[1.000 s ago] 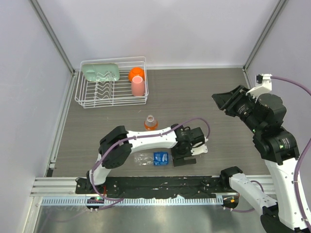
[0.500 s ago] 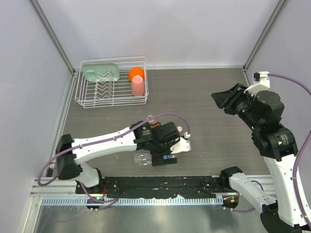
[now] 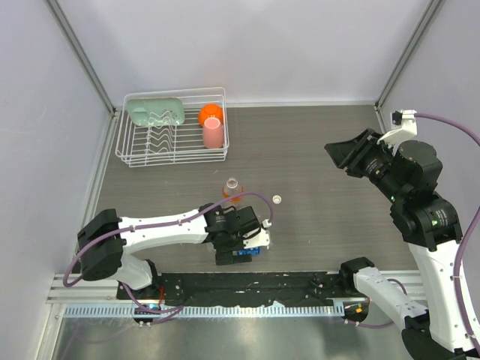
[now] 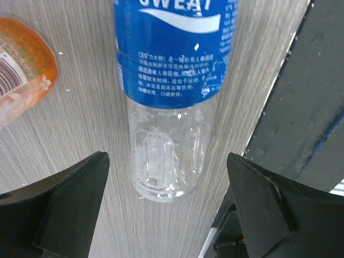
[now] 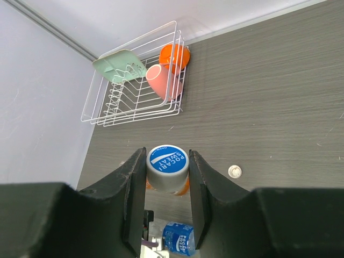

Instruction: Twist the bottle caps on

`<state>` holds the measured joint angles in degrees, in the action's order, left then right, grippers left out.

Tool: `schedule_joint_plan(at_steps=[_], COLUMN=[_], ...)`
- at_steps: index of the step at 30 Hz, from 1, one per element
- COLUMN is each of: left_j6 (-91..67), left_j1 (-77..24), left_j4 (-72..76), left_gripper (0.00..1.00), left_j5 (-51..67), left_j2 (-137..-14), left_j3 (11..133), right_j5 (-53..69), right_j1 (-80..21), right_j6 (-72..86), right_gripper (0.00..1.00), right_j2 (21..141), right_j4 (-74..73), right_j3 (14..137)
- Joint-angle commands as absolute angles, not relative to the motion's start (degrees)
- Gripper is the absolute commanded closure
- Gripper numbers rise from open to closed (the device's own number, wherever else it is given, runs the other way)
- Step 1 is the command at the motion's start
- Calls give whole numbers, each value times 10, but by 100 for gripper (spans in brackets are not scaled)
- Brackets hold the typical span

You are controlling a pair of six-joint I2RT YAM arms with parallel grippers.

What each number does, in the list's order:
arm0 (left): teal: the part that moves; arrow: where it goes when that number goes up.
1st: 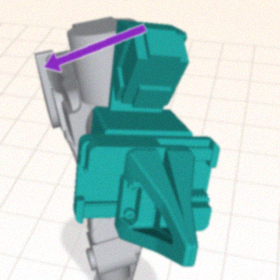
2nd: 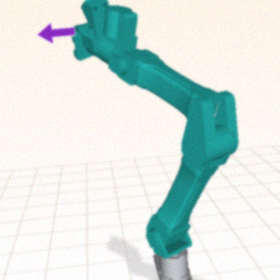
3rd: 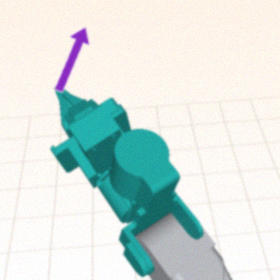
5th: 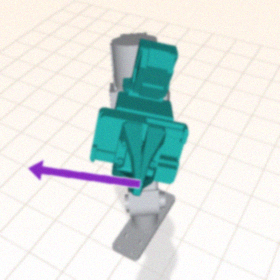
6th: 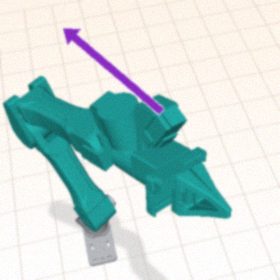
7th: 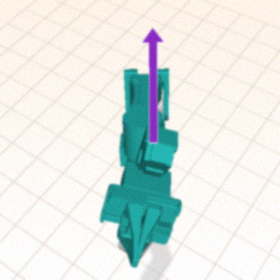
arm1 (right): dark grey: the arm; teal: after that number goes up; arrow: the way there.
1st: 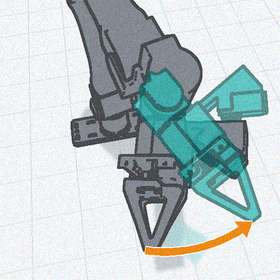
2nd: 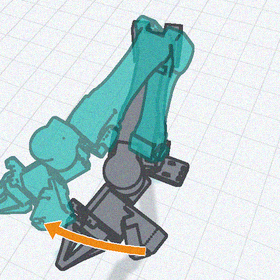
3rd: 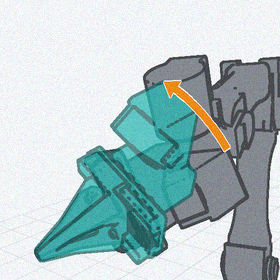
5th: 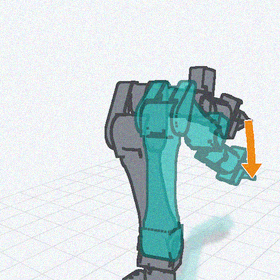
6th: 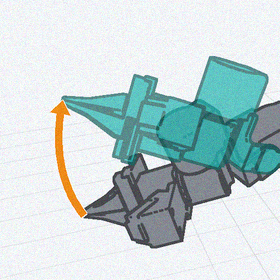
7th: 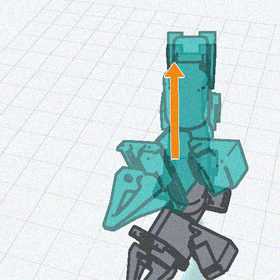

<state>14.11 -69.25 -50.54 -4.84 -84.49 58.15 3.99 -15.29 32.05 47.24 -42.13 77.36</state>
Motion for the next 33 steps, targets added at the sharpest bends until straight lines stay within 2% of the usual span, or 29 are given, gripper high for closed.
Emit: schedule_joint_plan(at_steps=[1,17,21,26,29,30,33], left_j6=[141,156,161,165,166,170,176], left_j1=[-686,-683,-682,-674,-673,-673,-673], left_j4=[-434,-376,-356,-367,-388,-408,-461], left_gripper=[5,9,24,27,35,40,46], left_j5=[-63,-53,-48,-25,-23,-21,-33], left_j2=[-846,-896,-918,-914,-880,-867,-809], left_j3=[571,520,512,519,533,540,572], right_j5=[59,67,67,66,66,68,70], right_j1=[-153,-153,-153,-153,-152,-153,-153], right_j6=[321,323,323,321,320,320,317], right_gripper=[92,93,93,93,94,94,95], right_j2=[471,475,475,470,469,471,473], right_j4=[-399,-396,-394,-396,-398,-398,-400], right_j3=[795,792,788,791,796,798,803])
